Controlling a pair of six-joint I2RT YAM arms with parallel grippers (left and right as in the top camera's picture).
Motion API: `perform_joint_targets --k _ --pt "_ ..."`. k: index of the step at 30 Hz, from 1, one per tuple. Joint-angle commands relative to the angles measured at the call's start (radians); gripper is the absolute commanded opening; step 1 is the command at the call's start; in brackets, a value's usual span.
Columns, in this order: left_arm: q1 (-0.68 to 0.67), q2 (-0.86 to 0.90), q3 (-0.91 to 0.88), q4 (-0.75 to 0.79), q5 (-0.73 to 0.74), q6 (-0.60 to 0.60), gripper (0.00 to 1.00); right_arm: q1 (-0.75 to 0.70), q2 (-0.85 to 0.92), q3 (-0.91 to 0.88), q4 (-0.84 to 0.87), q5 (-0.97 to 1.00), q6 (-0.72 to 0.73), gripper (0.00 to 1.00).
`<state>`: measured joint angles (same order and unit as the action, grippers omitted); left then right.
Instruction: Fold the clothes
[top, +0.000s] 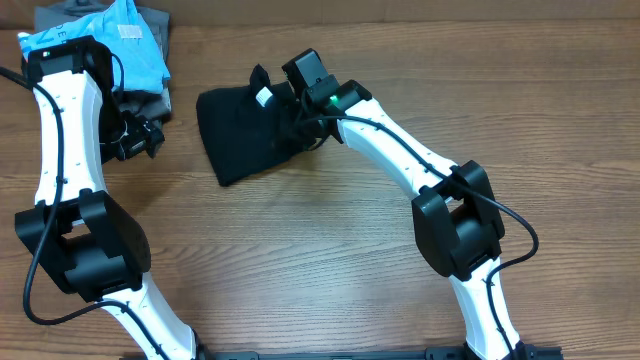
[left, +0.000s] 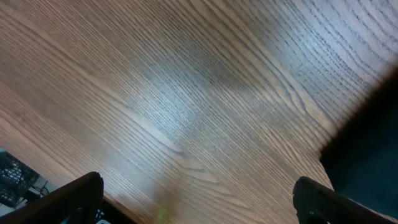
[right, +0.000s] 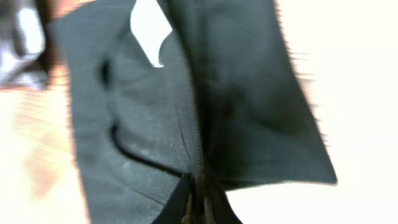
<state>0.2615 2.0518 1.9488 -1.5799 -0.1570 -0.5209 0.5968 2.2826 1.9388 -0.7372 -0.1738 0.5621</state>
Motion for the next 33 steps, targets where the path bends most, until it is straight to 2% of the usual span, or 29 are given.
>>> perform_joint_targets --k 1,2,4,6,7,11,12,14,18,21,27,33 --pt "-0.008 -0.003 -0.003 0.004 0.003 0.016 1.0 -0.025 0.019 -0.041 -0.005 0.1 -0.013 0.11" --pt "-0.008 -0.003 -0.003 0.004 0.008 0.016 1.0 -0.027 0.026 -0.054 -0.001 0.104 -0.013 0.18" --pt "-0.008 -0.003 -0.004 0.003 0.027 0.021 1.0 -0.032 0.038 -0.073 0.005 0.122 -0.013 0.42" --pt "-0.008 -0.003 -0.005 0.003 0.032 0.028 1.0 -0.04 0.039 -0.074 -0.008 0.137 -0.018 0.49" --pt "-0.008 -0.003 -0.005 0.003 0.032 0.028 1.0 -0.045 0.035 -0.07 -0.018 0.137 -0.02 0.56" --pt "-0.008 -0.003 -0.015 0.011 0.084 0.085 1.0 -0.072 0.014 -0.018 -0.103 0.137 -0.02 0.94" --pt "-0.01 -0.003 -0.024 0.016 0.122 0.122 1.0 -0.082 0.006 -0.002 -0.132 0.137 -0.02 1.0" --pt "-0.014 -0.003 -0.052 0.039 0.203 0.209 1.0 -0.105 -0.021 0.027 -0.187 0.136 -0.019 1.0" --pt "-0.03 -0.003 -0.153 0.127 0.308 0.29 1.0 -0.157 -0.092 0.055 -0.26 0.129 0.008 1.0" --pt "-0.052 -0.003 -0.254 0.238 0.444 0.371 1.0 -0.198 -0.15 0.055 -0.287 0.08 0.009 1.0" --pt "-0.106 -0.003 -0.424 0.502 0.604 0.379 1.0 -0.28 -0.215 0.055 -0.357 -0.072 -0.101 1.0" --pt "-0.137 0.0 -0.479 0.681 0.611 0.37 1.0 -0.347 -0.22 0.055 -0.455 -0.075 -0.151 1.0"
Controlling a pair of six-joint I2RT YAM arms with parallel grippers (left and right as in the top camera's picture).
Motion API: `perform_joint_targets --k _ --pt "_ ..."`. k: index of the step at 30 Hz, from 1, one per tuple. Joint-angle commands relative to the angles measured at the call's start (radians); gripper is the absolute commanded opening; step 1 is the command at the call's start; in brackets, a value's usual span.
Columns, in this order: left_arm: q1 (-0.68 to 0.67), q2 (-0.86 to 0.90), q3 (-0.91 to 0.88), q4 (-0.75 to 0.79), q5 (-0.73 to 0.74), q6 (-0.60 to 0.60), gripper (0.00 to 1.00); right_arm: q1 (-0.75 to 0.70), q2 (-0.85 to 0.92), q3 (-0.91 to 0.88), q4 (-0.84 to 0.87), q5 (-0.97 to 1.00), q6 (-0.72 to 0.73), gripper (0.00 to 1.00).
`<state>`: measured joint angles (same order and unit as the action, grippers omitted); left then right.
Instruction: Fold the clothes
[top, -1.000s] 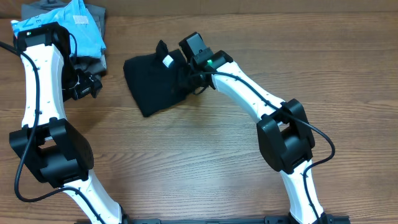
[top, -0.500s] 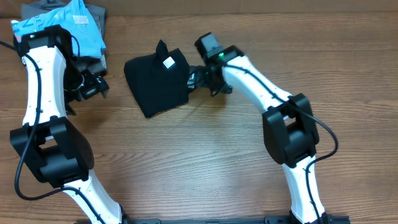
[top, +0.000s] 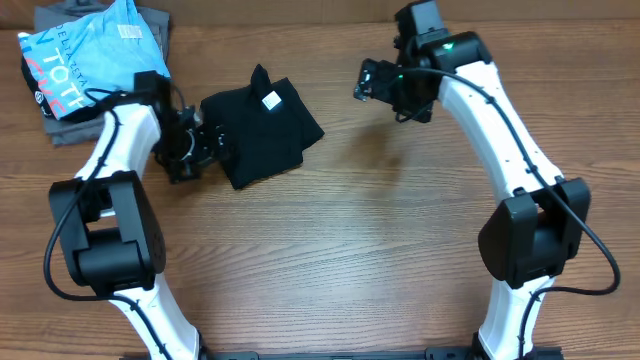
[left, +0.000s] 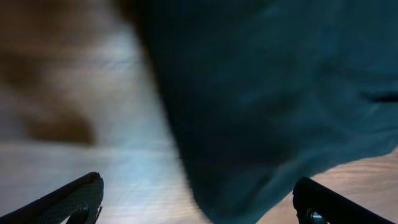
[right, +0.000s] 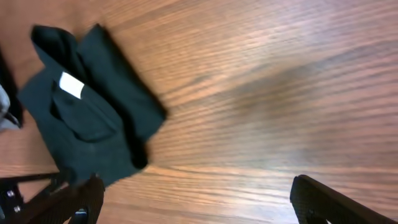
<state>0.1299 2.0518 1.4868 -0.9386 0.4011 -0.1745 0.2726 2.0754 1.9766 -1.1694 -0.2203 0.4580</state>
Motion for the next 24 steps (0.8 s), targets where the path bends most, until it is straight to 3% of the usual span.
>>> perform_joint_targets --k 1,16,22,23,24 --pt "-0.005 0.002 -0.018 0.06 0.053 0.013 1.0 -0.034 -0.013 0.018 -0.039 -0.029 -0.047 1.0" --pt "-0.006 0.093 -0.019 0.227 0.071 0.01 1.0 -0.074 -0.013 0.017 -0.095 -0.028 -0.066 1.0" --pt "-0.006 0.153 -0.019 0.315 0.162 0.01 0.99 -0.074 -0.013 0.017 -0.094 -0.028 -0.066 1.0" --pt "-0.006 0.156 -0.019 0.332 0.17 0.01 0.86 -0.074 -0.013 0.017 -0.096 -0.028 -0.067 1.0" --pt "-0.006 0.157 -0.019 0.353 0.169 0.01 0.63 -0.074 -0.013 0.017 -0.097 -0.028 -0.07 1.0"
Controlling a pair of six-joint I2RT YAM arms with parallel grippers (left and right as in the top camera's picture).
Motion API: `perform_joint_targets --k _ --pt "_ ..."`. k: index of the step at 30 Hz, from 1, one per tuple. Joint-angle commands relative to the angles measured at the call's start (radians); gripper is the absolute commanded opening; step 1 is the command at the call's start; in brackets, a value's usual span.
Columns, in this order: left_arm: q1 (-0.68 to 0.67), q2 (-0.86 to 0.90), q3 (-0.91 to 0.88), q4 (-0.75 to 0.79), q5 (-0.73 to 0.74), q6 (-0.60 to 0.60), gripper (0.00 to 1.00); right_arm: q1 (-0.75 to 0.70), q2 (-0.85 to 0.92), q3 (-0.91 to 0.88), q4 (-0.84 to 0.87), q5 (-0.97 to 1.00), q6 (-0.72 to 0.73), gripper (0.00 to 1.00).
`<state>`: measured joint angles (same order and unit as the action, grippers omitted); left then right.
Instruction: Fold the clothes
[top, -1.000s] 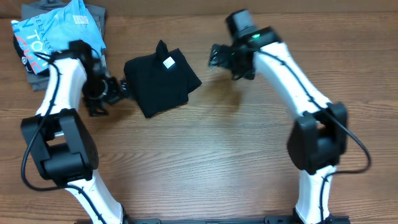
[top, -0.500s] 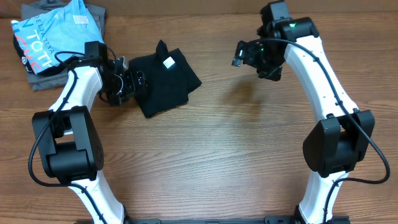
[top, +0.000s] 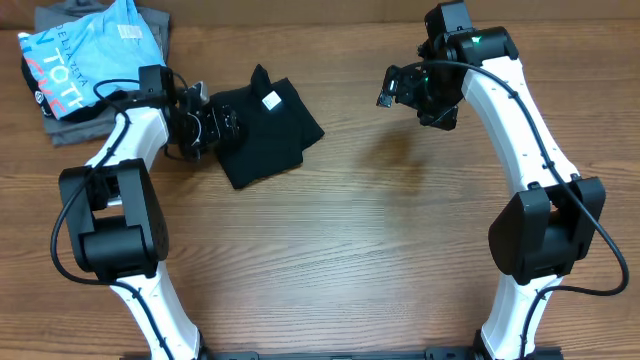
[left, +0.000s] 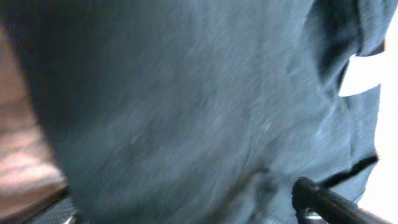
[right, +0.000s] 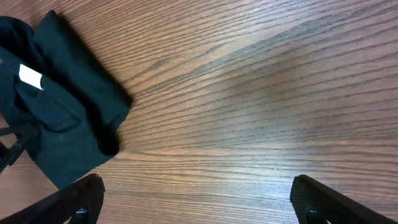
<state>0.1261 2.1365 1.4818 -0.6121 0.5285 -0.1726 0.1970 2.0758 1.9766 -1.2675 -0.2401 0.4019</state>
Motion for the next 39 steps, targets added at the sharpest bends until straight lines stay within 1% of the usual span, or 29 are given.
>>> perform_joint_targets --k 1,2,4,5,10,14,17,20,24,27,28,34,39 --pt "-0.003 0.072 -0.014 0.043 0.042 0.008 0.48 0.002 -0.013 0.017 0.001 -0.008 -0.014 1.0" --pt "-0.003 0.072 -0.014 0.057 0.042 0.008 0.35 0.002 -0.013 0.017 0.001 -0.008 -0.014 1.0" --pt "-0.003 0.072 -0.014 0.085 0.039 0.01 0.12 0.002 -0.013 0.017 0.0 -0.008 -0.014 1.0" --pt "-0.002 0.072 -0.014 0.095 0.037 0.011 0.05 0.002 -0.013 0.017 -0.002 -0.007 -0.014 1.0" --pt "-0.002 0.072 -0.002 0.137 0.038 0.072 0.04 0.002 -0.013 0.017 -0.038 0.023 -0.018 1.0" --pt "-0.002 0.072 0.06 0.096 0.035 0.125 0.04 0.002 -0.013 0.017 -0.063 0.048 -0.018 1.0" --pt "-0.002 0.072 0.152 0.019 -0.037 0.151 0.04 0.002 -0.013 0.017 -0.074 0.048 -0.018 1.0" --pt "-0.001 0.072 0.282 -0.083 -0.154 0.185 0.04 0.002 -0.013 0.017 -0.088 0.048 -0.018 1.0" --pt "0.005 0.072 0.449 -0.188 -0.253 0.239 0.04 0.002 -0.013 0.017 -0.107 0.048 -0.018 1.0" --pt "0.013 0.072 0.554 -0.233 -0.319 0.251 0.04 0.002 -0.013 0.017 -0.116 0.048 -0.017 1.0" --pt "0.019 0.072 0.62 -0.253 -0.346 0.269 0.04 0.002 -0.013 0.017 -0.122 0.048 -0.017 1.0" --pt "0.052 0.072 0.769 -0.284 -0.418 0.274 0.04 0.002 -0.013 0.015 -0.134 0.049 -0.018 1.0" --pt "0.098 0.072 0.814 -0.269 -0.441 0.274 0.04 0.004 -0.013 0.012 -0.155 0.081 -0.017 1.0"
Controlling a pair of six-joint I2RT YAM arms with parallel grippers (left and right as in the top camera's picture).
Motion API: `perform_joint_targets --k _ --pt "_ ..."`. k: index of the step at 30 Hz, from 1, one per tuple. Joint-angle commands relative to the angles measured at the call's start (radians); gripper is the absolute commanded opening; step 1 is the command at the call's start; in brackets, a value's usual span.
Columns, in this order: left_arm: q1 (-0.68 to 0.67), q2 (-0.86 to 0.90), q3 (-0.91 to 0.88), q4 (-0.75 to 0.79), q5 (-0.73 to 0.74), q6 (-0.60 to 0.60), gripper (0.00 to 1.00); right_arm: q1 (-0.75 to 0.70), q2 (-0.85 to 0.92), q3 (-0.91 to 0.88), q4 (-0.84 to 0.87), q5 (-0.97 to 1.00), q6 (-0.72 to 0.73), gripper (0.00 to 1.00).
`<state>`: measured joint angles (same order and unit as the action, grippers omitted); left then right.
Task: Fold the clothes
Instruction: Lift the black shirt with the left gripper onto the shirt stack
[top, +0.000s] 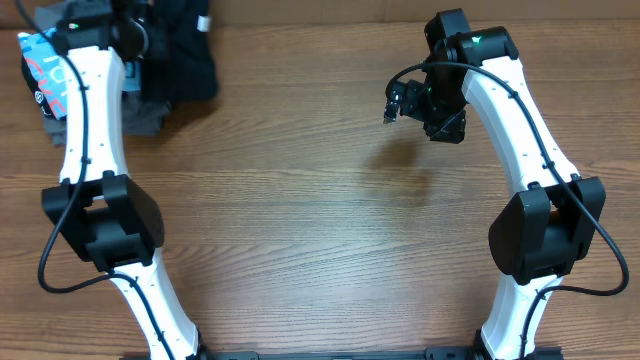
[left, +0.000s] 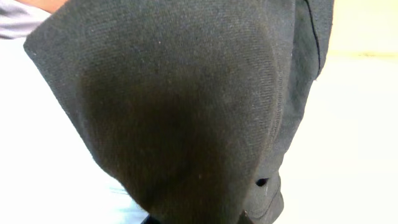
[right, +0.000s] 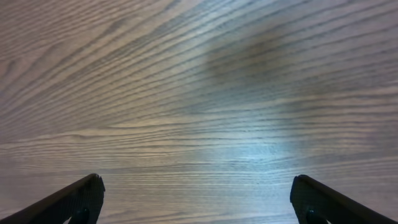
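The folded black garment (top: 187, 58) is at the table's far left corner, over the stack of clothes, with my left gripper (top: 133, 32) shut on it. In the left wrist view the black garment (left: 186, 106) fills the frame and hides the jaws at the bottom edge. Whether it rests on the stack or hangs just above it cannot be told. My right gripper (top: 412, 106) hovers open over bare wood at the far right. Its fingers (right: 84, 194) stand wide apart with nothing between them.
The stack at the far left corner holds a blue printed shirt (top: 38, 62) and a grey garment (top: 146, 116). The wooden table (top: 300, 230) stretches between the two arms. The right arm's shadow falls near the right gripper.
The black garment has gone from the table's left middle to the far left corner over the stack, with my left gripper now shut on it. The right gripper stays open, slightly nearer.
First my right gripper was shut on the black garment's right edge while the left hung by the stack. Then the right was open and away, the garment lay folded, and the left gripper was open at its left edge. Now the left holds it over the stack.
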<state>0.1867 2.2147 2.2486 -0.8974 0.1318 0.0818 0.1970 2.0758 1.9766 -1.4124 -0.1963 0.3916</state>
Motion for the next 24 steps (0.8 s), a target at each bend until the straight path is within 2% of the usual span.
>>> perform_joint_targets --k 1,11,24 --pt "0.05 -0.006 0.047 0.024 -0.052 0.019 0.05 0.004 -0.013 0.012 -0.016 0.046 -0.007 1.0" --pt "0.177 -0.006 0.047 0.077 -0.061 -0.018 0.04 0.006 -0.013 0.012 -0.034 0.05 -0.006 1.0" --pt "0.257 0.024 0.043 0.093 -0.098 -0.018 0.05 0.006 -0.013 0.012 -0.051 0.066 -0.007 1.0"
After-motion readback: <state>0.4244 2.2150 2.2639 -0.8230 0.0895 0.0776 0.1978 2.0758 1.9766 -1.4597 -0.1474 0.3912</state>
